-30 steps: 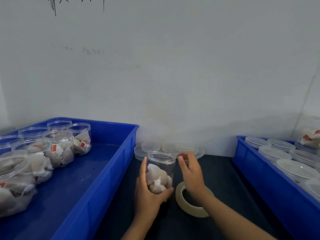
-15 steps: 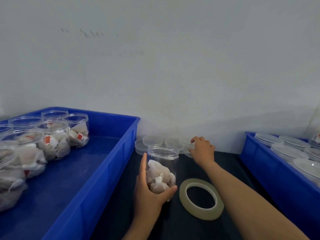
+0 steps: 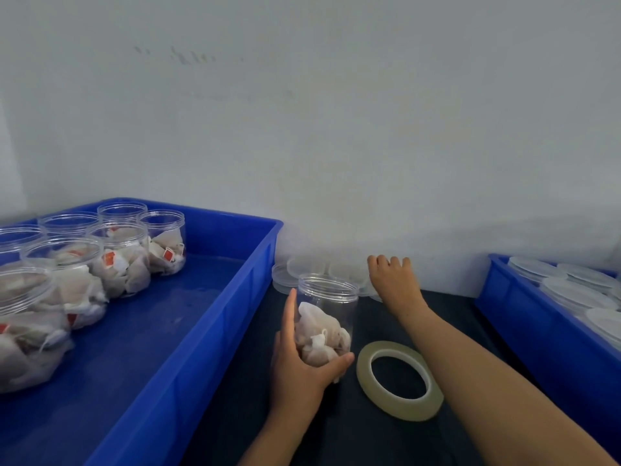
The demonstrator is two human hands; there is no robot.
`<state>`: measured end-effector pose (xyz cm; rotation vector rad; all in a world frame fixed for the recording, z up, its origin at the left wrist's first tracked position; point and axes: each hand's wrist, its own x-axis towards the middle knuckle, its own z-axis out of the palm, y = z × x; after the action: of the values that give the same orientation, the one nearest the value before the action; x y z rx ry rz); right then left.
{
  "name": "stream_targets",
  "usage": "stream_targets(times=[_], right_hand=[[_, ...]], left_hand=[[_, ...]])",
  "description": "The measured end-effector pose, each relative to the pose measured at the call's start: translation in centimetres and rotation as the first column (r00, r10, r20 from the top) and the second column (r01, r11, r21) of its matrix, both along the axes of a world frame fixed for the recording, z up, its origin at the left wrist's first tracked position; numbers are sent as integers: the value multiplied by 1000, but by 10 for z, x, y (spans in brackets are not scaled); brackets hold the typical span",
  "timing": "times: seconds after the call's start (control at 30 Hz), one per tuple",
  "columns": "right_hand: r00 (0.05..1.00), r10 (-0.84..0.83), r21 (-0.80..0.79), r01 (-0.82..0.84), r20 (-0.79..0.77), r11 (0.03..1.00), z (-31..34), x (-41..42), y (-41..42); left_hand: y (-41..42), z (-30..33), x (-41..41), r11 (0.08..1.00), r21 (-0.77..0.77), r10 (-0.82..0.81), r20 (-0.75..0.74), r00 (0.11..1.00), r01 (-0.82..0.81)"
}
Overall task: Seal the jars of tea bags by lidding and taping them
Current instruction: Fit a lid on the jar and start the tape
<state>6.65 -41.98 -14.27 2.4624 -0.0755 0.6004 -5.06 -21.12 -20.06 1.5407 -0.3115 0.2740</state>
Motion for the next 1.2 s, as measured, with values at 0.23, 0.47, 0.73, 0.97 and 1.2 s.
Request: stream_targets(times=[0.23,0.47,0.73,0.97,1.2], right_hand=[[991,-3,80,-8,134,997,32,-32,-3],[963,-141,844,-124,229,521,42,-69,-1],[952,-196,899,-291,237,-326,-3,-148,26],[851,14,810,-494,524,-316,-1,-181,38],[811,309,841,-361,497,-403,1,-171,40]], left_hand=[[1,2,-2,999,33,17,18,1000,-17],[0,7,-13,989,125,61,85,995,-72],[-2,10,-29,956,285,13,197,980,-70],[8,12,-36,944,328,-40,245,969,-44],[16,14,-27,960,265,-127,146,981,85]])
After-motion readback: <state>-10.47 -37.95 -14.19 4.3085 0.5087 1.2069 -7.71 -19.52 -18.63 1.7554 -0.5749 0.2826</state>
